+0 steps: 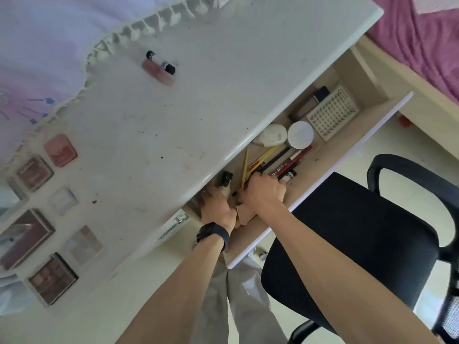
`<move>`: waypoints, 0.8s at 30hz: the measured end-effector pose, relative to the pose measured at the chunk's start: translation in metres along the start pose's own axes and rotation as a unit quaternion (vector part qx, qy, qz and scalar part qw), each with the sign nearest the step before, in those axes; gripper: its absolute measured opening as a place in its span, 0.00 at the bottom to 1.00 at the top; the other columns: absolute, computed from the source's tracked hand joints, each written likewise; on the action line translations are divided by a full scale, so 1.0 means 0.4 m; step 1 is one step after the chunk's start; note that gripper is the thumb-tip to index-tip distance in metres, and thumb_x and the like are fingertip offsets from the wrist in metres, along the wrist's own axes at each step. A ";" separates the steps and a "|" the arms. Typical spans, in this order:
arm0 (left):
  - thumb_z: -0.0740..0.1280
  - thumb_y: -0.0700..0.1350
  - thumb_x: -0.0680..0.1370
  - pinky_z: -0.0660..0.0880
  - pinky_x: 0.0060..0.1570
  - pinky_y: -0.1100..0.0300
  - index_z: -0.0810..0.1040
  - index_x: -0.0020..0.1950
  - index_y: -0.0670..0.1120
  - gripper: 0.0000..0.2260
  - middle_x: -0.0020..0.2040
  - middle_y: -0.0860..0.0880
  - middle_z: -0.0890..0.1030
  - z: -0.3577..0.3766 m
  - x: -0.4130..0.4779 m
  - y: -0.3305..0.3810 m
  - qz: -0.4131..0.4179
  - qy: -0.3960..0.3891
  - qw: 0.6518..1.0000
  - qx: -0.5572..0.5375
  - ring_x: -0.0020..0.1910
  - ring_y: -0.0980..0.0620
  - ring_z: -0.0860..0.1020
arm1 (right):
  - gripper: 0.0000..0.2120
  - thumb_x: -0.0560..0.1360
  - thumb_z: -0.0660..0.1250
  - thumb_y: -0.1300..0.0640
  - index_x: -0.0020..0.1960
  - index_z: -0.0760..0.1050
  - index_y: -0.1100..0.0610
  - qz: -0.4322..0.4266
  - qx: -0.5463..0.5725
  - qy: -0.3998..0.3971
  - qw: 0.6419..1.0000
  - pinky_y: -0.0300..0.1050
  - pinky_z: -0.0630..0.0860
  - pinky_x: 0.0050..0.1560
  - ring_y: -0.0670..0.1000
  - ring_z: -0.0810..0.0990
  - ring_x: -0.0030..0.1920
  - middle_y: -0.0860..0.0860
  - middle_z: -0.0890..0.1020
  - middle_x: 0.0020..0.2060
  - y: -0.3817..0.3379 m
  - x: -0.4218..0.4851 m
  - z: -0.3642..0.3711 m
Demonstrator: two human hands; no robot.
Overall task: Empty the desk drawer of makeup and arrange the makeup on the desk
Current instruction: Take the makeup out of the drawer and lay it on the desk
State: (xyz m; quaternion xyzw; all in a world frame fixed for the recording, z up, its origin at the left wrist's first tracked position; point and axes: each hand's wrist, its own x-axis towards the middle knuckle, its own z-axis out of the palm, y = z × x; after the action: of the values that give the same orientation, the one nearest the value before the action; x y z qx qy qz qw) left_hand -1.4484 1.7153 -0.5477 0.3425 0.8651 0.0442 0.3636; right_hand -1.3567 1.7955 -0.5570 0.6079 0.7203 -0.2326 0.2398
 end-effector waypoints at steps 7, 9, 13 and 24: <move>0.71 0.39 0.74 0.70 0.63 0.51 0.69 0.68 0.43 0.24 0.62 0.41 0.71 -0.030 -0.056 -0.012 0.068 -0.024 0.997 -0.020 0.60 0.41 0.73 | 0.13 0.77 0.64 0.45 0.39 0.70 0.53 0.039 0.083 -0.034 0.995 0.44 0.66 0.34 0.52 0.72 0.35 0.51 0.76 0.37 0.029 0.007 -0.027; 0.74 0.42 0.74 0.71 0.57 0.58 0.72 0.64 0.45 0.20 0.57 0.47 0.71 -0.049 -0.085 -0.012 0.105 -0.029 0.993 -0.052 0.57 0.45 0.74 | 0.17 0.77 0.64 0.42 0.36 0.67 0.51 0.050 0.105 -0.043 0.992 0.44 0.62 0.31 0.50 0.66 0.32 0.49 0.70 0.34 0.047 0.012 -0.050; 0.77 0.44 0.72 0.66 0.47 0.75 0.75 0.61 0.51 0.20 0.53 0.56 0.69 -0.105 -0.127 -0.003 0.167 -0.023 0.978 -0.121 0.49 0.60 0.72 | 0.16 0.76 0.63 0.40 0.44 0.72 0.53 0.034 0.090 -0.002 0.995 0.46 0.69 0.39 0.56 0.74 0.41 0.53 0.79 0.43 0.085 0.012 -0.077; 0.78 0.43 0.69 0.74 0.50 0.70 0.76 0.54 0.60 0.19 0.55 0.57 0.75 -0.365 -0.058 0.025 0.152 0.125 0.940 -0.280 0.50 0.66 0.76 | 0.30 0.74 0.68 0.56 0.76 0.65 0.53 -0.050 -0.068 0.092 0.992 0.58 0.59 0.75 0.60 0.55 0.77 0.56 0.62 0.76 0.067 0.168 -0.153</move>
State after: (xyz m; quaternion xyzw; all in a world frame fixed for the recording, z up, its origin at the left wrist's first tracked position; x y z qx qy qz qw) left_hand -1.5275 1.7338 -0.4236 0.3457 0.7941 0.3816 0.3229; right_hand -1.3437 1.8894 -0.5527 0.5720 0.7830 -0.1382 0.2014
